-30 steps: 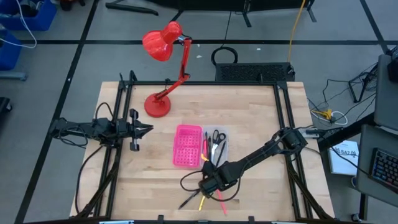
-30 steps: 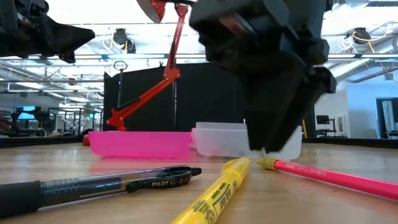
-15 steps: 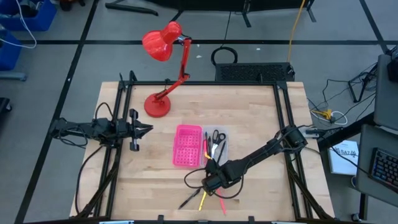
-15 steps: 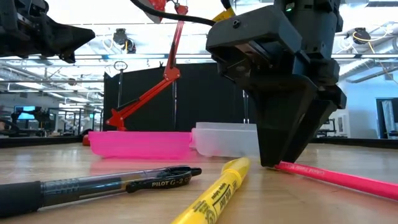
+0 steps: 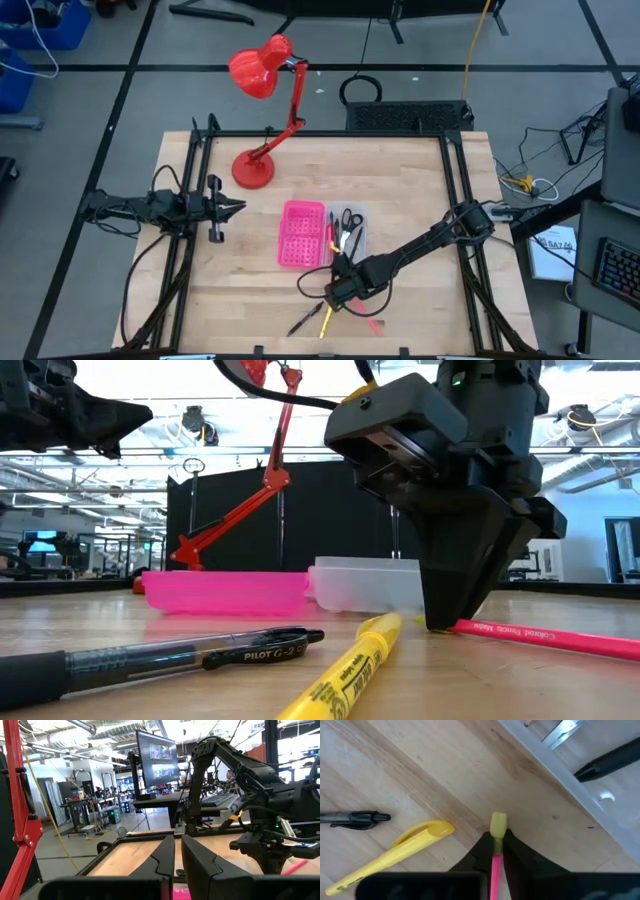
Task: Pick & place school supplies into a supply box
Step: Put the pink supply in the pink box
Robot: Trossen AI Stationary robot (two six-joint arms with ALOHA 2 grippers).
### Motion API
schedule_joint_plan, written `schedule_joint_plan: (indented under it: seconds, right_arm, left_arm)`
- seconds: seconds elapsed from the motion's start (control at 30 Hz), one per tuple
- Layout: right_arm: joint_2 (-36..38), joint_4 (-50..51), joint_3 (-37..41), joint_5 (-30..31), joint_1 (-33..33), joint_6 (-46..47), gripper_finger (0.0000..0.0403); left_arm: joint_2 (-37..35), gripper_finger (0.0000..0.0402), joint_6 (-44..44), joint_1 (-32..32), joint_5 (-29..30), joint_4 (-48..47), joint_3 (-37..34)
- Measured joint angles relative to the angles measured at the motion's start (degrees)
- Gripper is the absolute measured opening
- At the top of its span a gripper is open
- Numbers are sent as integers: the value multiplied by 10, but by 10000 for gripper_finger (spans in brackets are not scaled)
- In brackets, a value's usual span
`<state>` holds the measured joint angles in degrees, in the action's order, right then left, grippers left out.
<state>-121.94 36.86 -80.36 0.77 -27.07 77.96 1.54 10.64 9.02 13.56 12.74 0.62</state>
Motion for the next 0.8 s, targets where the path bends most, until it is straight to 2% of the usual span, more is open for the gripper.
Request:
schedule_joint_plan:
  seconds: [0.27,0.47,0.67,0.8]
  right_arm:
    - [44,-56,1,13,-8,-8,12]
    - [96,-116,4,-17,-22,-6,12]
    - [125,-137,5,7,-26,6,12]
    - [158,-170,1,67,-12,-12,12]
  left_arm:
    - [0,42,1,0,0,1,0]
    - [0,42,1,0,0,7,0]
    - [0,42,-5,0,0,8,0]
    - [0,42,-7,0,0,9,0]
